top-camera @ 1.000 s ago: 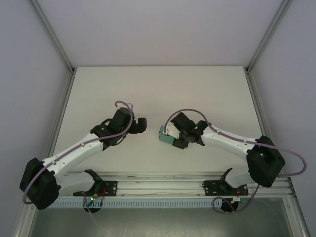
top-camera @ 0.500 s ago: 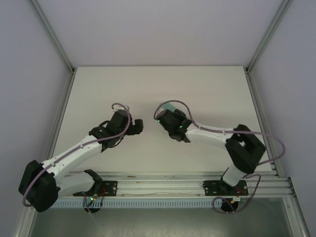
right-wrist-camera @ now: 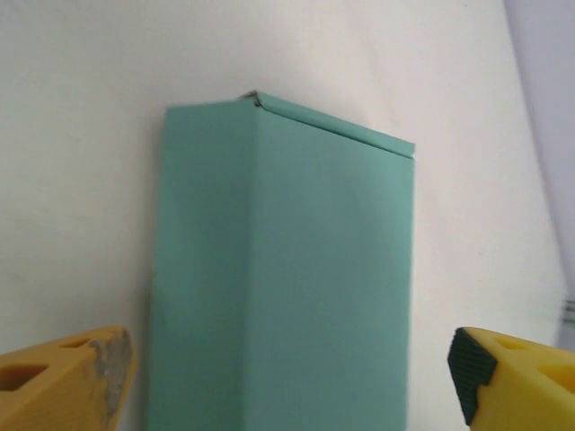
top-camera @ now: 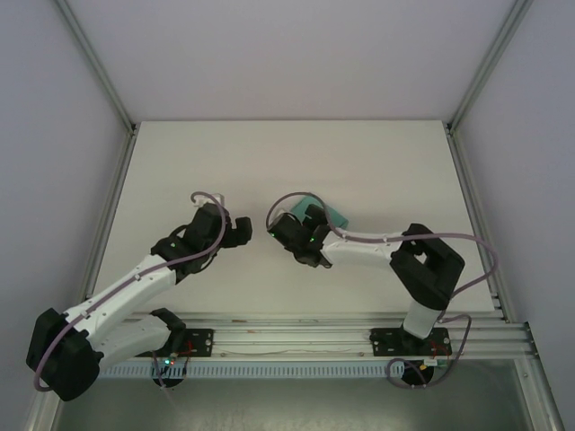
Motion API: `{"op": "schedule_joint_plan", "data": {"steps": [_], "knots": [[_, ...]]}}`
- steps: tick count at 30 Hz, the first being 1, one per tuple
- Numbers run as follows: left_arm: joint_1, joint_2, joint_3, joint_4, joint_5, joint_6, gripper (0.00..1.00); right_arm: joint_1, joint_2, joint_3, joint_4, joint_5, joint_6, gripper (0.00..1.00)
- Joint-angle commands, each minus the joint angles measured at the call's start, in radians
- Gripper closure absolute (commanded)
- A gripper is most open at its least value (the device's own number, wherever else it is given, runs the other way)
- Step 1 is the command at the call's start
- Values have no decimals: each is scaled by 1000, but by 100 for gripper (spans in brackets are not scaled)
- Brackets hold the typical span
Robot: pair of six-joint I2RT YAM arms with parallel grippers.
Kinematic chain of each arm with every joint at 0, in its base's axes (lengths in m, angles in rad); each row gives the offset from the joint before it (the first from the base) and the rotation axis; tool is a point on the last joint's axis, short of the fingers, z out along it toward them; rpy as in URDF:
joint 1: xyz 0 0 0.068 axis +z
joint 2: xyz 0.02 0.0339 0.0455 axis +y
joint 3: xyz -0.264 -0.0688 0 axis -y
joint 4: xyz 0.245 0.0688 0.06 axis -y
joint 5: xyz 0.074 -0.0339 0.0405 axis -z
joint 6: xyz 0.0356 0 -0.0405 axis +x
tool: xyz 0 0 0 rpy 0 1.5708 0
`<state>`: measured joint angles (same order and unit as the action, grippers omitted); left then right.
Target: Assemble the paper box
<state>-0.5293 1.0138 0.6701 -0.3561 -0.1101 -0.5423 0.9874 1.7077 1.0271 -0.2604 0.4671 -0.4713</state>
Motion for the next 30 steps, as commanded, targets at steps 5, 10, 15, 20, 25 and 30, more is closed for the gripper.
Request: {"op": "schedule_joint_plan", "data": {"steps": [5, 10, 15, 20, 25, 30], "knots": [[15, 11, -27, 57, 95, -47, 0, -10, -212, -66, 11, -129, 169, 2], [15, 112, -46, 263, 298, -102, 0, -192, -265, -21, -90, -265, 428, 2], [12, 287, -13, 468, 505, -195, 0, -357, -203, 23, -163, -378, 562, 5], [-3, 461, 61, 567, 579, -262, 0, -468, -121, 48, -121, -535, 608, 8], [-14, 578, 113, 621, 580, -296, 0, -507, -38, 76, -98, -607, 605, 15], [-20, 693, 165, 698, 624, -339, 9, -527, 3, 64, -48, -687, 591, 18]]}}
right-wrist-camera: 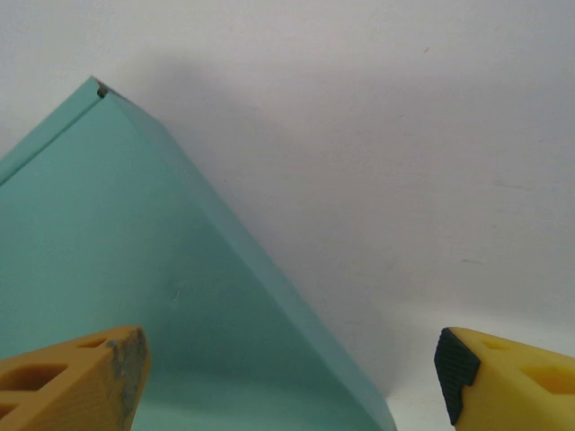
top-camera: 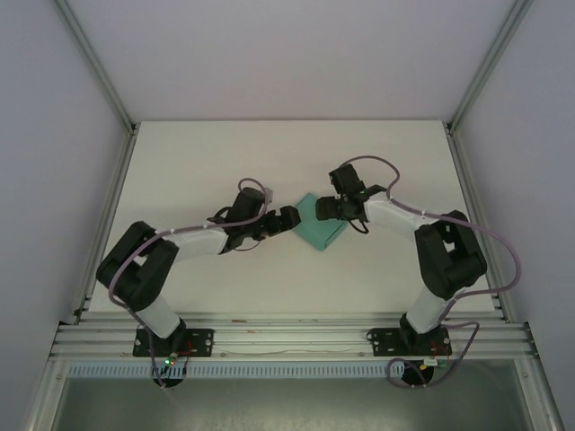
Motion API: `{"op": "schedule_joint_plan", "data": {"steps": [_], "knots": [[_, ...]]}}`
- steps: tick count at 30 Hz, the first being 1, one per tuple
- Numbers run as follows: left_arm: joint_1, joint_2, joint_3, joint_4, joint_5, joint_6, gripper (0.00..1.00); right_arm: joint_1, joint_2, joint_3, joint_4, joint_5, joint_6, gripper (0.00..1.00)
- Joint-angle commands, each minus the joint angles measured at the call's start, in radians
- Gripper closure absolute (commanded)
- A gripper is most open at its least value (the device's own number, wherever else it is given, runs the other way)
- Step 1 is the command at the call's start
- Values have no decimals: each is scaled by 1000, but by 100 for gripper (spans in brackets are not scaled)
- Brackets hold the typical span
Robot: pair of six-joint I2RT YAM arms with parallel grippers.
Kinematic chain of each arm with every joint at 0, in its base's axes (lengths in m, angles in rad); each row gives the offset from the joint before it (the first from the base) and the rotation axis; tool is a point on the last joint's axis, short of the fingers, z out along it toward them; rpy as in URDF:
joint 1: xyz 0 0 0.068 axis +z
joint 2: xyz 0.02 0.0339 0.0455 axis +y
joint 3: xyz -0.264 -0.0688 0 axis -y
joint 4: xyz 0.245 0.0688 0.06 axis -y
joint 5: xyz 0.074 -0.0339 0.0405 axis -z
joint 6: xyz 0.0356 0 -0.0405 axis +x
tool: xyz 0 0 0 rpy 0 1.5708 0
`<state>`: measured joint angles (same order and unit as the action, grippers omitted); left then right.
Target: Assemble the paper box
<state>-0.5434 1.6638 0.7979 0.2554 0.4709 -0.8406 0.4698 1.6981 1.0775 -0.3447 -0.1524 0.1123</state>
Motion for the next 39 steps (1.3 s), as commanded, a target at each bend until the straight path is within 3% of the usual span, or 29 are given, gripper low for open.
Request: {"op": "schedule_joint_plan", "data": {"steps": [1, 6, 14, 20, 32, 39], "knots": [[-7, 63, 50, 94, 54, -48, 11, -11, 16, 12, 44, -78, 5, 19], [-16, 125, 87, 121, 70, -65, 16, -18, 44, -2, 83, -180, -18, 23], [-15, 202, 147, 88, 69, -69, 34, -19, 102, -7, 114, -254, -64, 29], [-14, 257, 186, 57, 64, -77, 43, -19, 109, -17, 156, -292, -53, 43], [-21, 363, 237, 47, 60, -110, 55, -19, 177, -8, 165, -416, -59, 58], [-66, 400, 281, -109, -4, -184, 79, -16, 217, -8, 186, -487, -47, 66]]}}
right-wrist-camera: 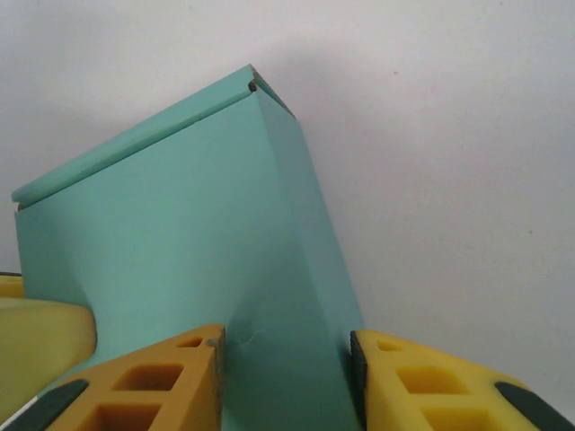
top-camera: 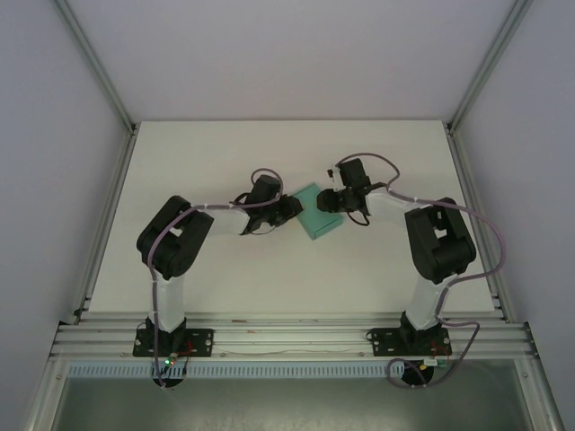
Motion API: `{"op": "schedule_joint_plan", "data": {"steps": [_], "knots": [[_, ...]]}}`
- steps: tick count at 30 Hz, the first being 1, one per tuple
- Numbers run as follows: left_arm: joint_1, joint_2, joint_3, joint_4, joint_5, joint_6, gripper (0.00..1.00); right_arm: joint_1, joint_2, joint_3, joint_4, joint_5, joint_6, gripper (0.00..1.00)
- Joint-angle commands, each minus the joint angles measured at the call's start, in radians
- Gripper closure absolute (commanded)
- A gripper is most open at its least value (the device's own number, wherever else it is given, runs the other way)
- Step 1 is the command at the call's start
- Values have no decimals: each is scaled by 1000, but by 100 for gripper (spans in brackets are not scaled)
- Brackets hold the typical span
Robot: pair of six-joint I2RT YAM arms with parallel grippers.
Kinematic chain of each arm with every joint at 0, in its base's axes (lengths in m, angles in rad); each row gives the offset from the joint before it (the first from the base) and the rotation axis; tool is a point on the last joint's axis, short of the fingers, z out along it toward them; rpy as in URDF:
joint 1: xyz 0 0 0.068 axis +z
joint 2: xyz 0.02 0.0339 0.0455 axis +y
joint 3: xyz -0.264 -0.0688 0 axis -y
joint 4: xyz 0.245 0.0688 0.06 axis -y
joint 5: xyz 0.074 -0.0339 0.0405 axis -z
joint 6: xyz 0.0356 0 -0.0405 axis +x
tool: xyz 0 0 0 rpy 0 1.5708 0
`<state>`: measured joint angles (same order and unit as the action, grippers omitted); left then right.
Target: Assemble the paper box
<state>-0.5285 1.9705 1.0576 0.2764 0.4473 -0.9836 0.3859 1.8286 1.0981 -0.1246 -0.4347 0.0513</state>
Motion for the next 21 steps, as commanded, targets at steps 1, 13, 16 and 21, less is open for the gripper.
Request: {"op": "schedule_joint_plan", "data": {"steps": [1, 13, 16, 21], "knots": [[-91, 101, 29, -137, 14, -48, 81, 67, 92, -33, -26, -216, 17, 67], [-101, 106, 33, -175, -5, -36, 80, 70, 66, -90, -6, -170, 66, 72], [-100, 69, 38, -216, -11, 4, 57, 71, 64, -79, -51, -102, 74, 74], [-100, -11, 21, -255, -30, 41, 39, 70, 48, -84, -93, 9, 100, 76]]}}
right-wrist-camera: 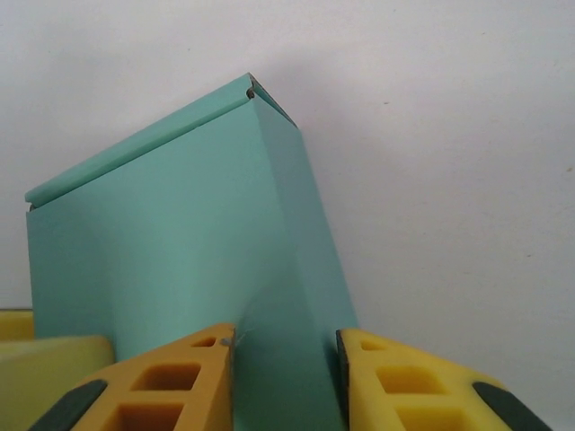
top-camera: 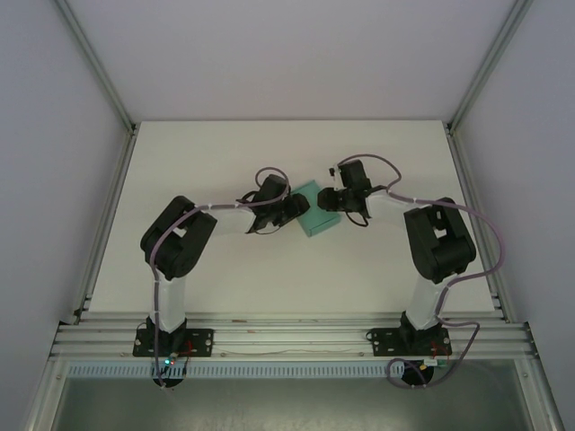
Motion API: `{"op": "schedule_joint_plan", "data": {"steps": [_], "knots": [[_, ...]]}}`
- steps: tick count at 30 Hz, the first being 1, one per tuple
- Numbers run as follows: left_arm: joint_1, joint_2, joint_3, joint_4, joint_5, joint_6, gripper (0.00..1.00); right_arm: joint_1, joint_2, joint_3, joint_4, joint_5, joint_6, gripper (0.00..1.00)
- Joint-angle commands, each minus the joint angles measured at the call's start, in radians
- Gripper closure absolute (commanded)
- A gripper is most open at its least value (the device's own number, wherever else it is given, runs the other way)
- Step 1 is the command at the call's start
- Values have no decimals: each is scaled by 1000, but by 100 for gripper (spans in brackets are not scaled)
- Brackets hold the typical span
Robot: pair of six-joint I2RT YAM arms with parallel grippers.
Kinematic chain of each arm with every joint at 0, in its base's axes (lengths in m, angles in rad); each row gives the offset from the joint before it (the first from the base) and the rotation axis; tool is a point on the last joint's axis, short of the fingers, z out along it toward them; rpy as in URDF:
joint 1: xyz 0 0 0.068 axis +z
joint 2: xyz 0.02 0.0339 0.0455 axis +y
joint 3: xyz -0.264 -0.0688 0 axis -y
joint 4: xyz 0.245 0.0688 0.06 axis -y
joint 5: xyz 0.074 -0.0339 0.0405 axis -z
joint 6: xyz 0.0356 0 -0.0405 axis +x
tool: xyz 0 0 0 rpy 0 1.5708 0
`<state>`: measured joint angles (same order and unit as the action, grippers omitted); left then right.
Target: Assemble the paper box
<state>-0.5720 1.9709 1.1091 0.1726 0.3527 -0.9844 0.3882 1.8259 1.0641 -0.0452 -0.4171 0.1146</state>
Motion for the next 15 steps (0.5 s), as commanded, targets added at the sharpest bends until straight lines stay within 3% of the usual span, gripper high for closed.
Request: {"op": "schedule_joint_plan", "data": {"steps": [1, 7, 15], "knots": [[-57, -22, -32, -156, 62, 45, 36, 69, 44, -58, -167, -1, 42, 76], [-58, -87, -51, -173, 79, 60, 21, 76, 23, -71, -167, 41, 56, 76], [-68, -163, -130, -140, 126, 27, 24, 84, 20, -68, -176, 73, 64, 76]]}}
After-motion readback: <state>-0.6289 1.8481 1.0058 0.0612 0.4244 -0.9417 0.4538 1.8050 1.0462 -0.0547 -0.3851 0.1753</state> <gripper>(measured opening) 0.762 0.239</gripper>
